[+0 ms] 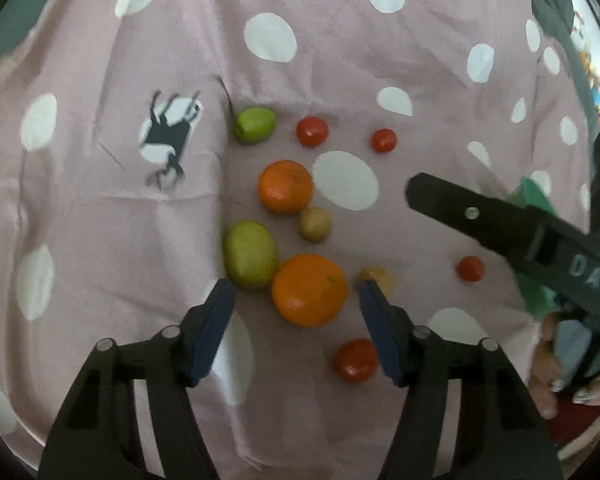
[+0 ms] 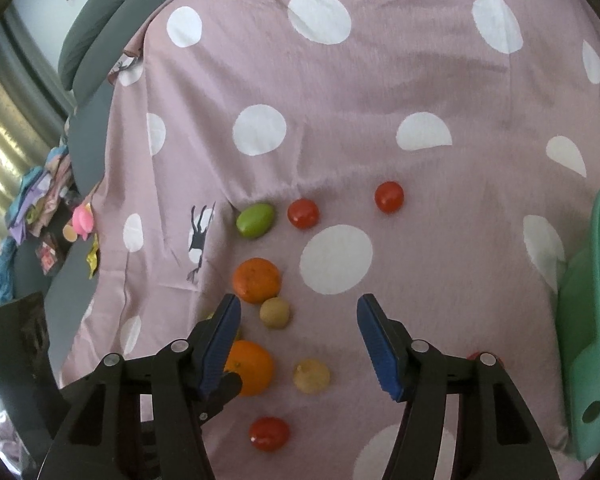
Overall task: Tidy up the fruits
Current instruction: 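Reach the left tool to the large orange and close on it while the right tool moves toward the tangerine, then lift the large orange with the left tool while the right tool grasps the small tangerine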
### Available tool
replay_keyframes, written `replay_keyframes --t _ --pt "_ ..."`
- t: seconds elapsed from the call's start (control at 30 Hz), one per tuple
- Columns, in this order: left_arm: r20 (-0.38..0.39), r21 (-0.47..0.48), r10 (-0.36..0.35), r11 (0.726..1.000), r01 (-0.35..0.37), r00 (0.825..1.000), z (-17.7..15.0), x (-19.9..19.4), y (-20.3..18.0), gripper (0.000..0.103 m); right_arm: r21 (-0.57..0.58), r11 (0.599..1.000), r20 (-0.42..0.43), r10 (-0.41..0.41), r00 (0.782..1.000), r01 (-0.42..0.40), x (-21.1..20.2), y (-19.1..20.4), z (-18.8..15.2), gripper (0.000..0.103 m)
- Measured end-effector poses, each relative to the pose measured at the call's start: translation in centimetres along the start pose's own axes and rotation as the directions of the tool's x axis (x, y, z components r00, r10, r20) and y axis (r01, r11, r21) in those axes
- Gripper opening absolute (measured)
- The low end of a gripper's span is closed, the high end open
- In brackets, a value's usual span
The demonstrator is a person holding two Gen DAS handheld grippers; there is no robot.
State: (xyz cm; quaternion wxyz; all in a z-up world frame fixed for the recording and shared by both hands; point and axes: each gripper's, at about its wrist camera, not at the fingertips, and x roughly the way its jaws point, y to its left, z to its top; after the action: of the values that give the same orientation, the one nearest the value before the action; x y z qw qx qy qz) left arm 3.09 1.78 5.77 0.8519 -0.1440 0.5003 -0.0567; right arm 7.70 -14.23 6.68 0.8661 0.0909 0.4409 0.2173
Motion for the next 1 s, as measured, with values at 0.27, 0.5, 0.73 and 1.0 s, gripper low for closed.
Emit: replay_keyframes --t 0.27,0.5,0.73,1.0 --pt "-0.080 -0.044 -0.047 0.998 0.044 0.996 -0.3 2.2 -0.1 0.059 0.005 1.000 -0.006 -0.002 1.000 0.002 0.1 0.1 -0.1 0.063" --pt "-0.049 -0.071 -0.005 0.997 0.001 0.999 -0.2 3.4 -0.1 0.046 0.010 1.000 -0.012 0.006 1.000 -0.006 0.2 0.0 -0.2 0.063" --pt "0.009 -0.139 -0.070 0.988 0.071 0.997 0.8 0.6 1.9 0.046 0.002 1.000 -0.026 -0.013 1.000 0.013 1.4 0.9 0.2 0.063" --pt "0.159 -0.235 0.026 0.972 0.013 0.987 1.7 -3.0 6.0 0.046 0.005 1.000 -0.104 0.021 0.994 -0.021 6.6 3.2 1.9 0.063"
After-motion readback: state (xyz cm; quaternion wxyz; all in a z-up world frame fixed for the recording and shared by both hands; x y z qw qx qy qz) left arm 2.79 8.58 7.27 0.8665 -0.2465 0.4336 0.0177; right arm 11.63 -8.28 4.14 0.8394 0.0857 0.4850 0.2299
